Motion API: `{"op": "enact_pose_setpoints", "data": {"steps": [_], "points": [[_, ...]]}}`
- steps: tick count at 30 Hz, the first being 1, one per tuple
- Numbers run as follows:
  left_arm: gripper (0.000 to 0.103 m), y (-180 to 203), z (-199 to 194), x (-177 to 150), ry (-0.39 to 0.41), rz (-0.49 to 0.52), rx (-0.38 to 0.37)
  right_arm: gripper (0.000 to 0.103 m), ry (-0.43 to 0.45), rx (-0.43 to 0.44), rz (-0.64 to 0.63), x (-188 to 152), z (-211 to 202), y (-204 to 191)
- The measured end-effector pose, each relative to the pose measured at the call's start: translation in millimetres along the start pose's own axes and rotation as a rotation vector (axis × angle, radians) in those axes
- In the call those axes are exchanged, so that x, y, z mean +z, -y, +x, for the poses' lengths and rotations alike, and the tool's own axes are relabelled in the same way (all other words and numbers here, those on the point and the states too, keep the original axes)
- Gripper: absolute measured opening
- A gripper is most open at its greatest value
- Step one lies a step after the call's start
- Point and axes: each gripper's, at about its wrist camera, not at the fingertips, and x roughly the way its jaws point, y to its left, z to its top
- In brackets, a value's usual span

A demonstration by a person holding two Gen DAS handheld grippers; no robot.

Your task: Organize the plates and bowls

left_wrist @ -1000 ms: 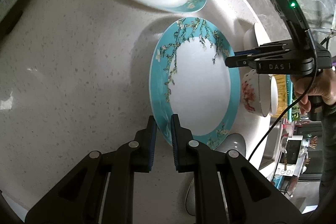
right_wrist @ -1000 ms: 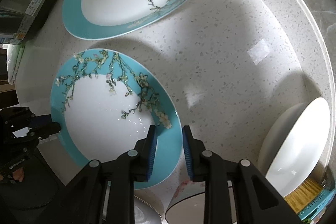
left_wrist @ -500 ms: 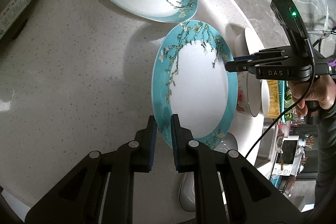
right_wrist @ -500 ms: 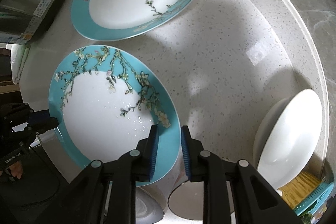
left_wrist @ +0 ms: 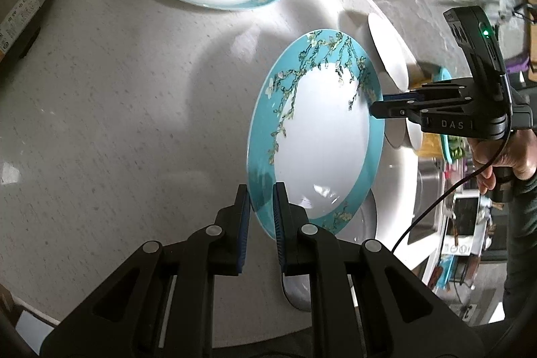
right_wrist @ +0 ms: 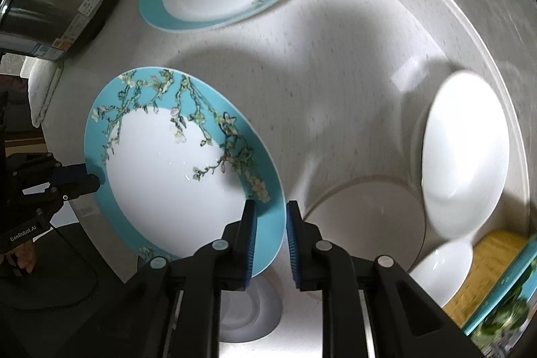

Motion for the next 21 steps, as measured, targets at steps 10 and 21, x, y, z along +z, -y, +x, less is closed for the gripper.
{"op": "enact_pose_setpoints", "data": {"steps": [10,21], "points": [[0.011,18,2,-21,-0.06,0.064,-0.007,0.019,0.001,0.022,0.07,-44,4,12],[0.011,46,22,-42,-0.136,0.136,-0.007,0.018,-0.008,0.054,0.181,-98,13,21]]}}
